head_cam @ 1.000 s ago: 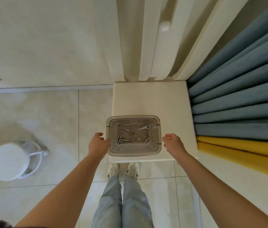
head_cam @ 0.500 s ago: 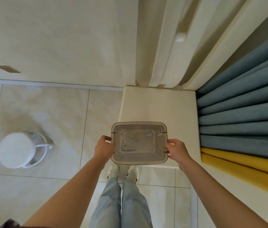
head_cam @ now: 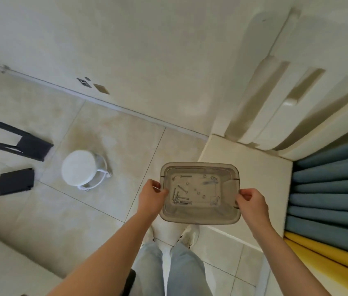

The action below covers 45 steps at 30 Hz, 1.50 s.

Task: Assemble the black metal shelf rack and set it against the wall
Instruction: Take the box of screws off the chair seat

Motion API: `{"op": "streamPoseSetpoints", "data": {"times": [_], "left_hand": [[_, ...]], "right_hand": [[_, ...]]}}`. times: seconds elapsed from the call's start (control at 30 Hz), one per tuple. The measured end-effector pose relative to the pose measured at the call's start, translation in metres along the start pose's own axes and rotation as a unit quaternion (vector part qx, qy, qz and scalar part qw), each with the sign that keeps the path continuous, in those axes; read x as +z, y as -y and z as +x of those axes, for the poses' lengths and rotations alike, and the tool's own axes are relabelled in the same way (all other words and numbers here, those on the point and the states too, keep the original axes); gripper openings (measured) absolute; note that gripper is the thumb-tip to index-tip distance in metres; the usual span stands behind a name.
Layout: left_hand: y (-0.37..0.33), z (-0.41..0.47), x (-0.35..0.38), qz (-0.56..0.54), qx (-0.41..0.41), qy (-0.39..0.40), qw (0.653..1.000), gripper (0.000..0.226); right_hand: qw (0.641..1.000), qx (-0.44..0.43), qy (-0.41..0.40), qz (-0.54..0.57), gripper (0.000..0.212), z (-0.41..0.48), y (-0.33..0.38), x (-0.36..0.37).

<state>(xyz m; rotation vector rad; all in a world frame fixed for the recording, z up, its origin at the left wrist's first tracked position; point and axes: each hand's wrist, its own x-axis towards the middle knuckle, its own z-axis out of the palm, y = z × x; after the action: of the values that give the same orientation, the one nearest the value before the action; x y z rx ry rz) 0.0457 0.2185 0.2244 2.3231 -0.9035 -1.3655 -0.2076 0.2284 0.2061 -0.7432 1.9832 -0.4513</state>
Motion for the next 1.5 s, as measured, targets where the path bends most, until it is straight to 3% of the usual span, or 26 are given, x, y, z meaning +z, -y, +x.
{"op": "streamPoseSetpoints", "data": {"times": [0.47,0.63,0.93,1.1,1.5], "left_hand": [[0.052,-0.031,-0.137,-0.07,0.029,-0.135,0.988,0.01],[0.075,-0.022,-0.193,-0.066,0.029,-0.183,0.981,0.013],[0.128,0.004,-0.3,-0.064,0.023,-0.224,0.972,0.016],[0.15,0.029,-0.354,-0.062,0.012,-0.246,0.967,0.01],[0.139,0.09,-0.415,-0.014,-0.045,-0.295,0.954,0.013]], "right_hand": [[0.988,-0.135,0.072,-0.037,0.019,-0.1,0.098,0.07],[0.97,-0.209,0.094,-0.084,0.021,-0.131,0.138,0.121],[0.944,-0.261,0.114,-0.166,0.026,-0.17,0.192,0.233],[0.929,-0.291,0.119,-0.194,0.038,-0.182,0.217,0.29],[0.882,-0.356,0.171,-0.256,0.038,-0.154,0.298,0.369]]}}
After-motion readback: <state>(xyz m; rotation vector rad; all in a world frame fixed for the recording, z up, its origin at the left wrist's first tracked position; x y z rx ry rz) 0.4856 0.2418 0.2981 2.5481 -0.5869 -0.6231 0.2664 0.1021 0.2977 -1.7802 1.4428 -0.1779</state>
